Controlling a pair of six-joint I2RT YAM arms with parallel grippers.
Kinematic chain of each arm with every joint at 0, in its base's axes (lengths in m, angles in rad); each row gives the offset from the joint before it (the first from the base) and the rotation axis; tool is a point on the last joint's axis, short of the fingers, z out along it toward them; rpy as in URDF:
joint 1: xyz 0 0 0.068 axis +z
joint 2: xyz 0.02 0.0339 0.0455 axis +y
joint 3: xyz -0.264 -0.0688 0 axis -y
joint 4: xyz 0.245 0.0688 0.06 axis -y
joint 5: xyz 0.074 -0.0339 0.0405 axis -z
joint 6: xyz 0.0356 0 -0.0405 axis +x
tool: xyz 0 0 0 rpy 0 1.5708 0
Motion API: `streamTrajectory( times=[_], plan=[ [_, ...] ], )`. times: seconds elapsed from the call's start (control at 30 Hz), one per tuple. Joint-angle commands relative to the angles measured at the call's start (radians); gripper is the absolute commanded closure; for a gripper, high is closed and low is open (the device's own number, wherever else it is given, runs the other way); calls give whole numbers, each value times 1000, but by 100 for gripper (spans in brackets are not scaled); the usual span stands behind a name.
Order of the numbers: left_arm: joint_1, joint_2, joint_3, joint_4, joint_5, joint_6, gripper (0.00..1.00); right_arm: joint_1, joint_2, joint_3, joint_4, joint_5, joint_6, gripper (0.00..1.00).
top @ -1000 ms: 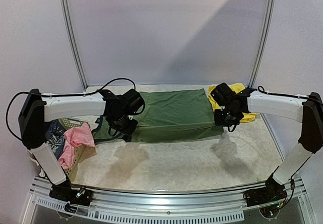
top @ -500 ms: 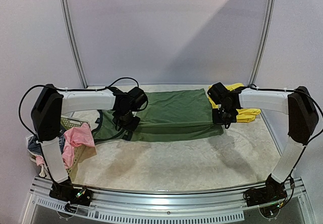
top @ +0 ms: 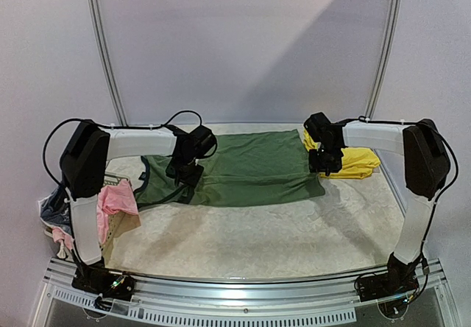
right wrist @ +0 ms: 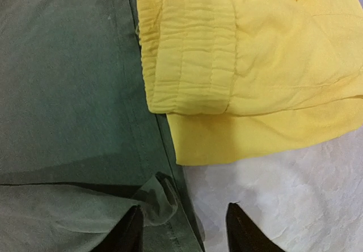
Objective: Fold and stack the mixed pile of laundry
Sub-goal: Fold the flattened tank top at the center of the board, then move the 1/3-folded tank top to the center of the board.
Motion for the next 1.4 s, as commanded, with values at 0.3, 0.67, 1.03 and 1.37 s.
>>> streamTrajectory(
  times=[0.3, 0.67, 1.03, 1.37],
  plan=[
    [-49, -315, -251, 192, 60, -20, 45, 38, -282, -222, 237, -243, -33, 42],
    [-73, -163, -214, 340, 266, 10, 58, 71, -83, -193, 278, -301, -73, 57],
    [-75, -44, -198, 374, 265, 38, 60, 51, -17, -321, 303, -230, -40, 61],
    [-100, -73, -274, 350, 274, -21, 62, 54, -138, -495, 265, -205, 42, 60]
  ],
)
